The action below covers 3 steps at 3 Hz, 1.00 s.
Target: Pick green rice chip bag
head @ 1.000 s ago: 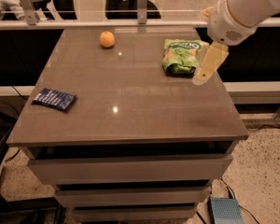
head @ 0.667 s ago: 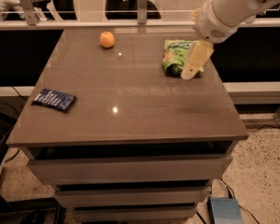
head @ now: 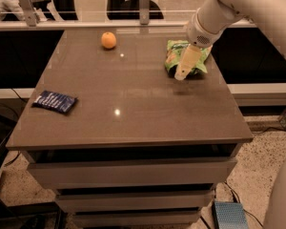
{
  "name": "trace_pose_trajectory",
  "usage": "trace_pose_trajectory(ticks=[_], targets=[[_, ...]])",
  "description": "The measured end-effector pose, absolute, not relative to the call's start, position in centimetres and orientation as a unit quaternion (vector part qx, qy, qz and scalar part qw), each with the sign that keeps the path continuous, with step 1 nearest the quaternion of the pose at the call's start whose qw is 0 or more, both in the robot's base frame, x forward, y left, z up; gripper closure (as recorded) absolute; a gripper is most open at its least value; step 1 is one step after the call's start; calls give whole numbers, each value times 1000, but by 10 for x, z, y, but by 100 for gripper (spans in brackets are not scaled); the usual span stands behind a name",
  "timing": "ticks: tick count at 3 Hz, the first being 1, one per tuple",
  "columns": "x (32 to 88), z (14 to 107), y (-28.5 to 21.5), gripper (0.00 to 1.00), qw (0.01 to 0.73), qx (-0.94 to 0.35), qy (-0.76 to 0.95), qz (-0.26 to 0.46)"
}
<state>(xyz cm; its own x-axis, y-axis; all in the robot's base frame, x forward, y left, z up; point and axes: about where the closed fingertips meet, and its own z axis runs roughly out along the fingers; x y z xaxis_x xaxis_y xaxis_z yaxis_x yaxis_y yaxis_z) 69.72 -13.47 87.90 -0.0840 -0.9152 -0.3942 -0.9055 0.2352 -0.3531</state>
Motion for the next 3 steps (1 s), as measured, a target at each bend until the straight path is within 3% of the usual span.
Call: trace_pose_trajectory(ticks=[3], targets=[[717,859,-146,0,303,-581,754,39]])
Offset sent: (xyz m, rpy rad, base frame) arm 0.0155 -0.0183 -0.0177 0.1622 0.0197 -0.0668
